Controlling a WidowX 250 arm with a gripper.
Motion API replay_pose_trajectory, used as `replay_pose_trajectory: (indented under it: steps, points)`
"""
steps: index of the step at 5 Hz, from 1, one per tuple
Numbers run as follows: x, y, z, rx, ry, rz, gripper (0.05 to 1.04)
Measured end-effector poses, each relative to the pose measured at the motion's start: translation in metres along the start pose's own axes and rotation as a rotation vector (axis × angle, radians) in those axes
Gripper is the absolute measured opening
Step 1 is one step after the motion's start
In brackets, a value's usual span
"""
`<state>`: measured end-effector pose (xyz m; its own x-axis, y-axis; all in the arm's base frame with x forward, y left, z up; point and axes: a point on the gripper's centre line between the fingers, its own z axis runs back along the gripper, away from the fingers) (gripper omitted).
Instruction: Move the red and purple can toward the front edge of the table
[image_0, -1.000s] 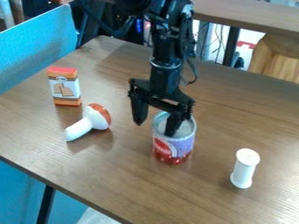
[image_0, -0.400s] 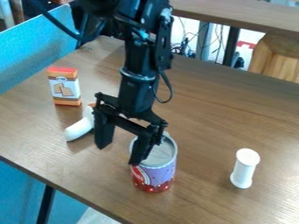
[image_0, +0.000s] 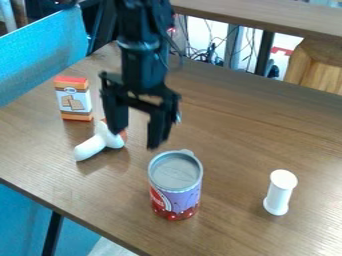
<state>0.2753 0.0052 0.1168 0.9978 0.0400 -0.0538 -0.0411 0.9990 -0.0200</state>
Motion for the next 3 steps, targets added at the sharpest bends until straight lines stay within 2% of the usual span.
replay_pose_trajectory:
  steps: [1,2,3]
  points:
    - [0.020,0.023,0.012,-0.024,-0.131,-0.010,1.001]
    - [0.029,0.047,0.023,0.022,-0.179,-0.007,1.001]
    - [0.026,0.065,0.012,0.068,-0.111,0.001,1.001]
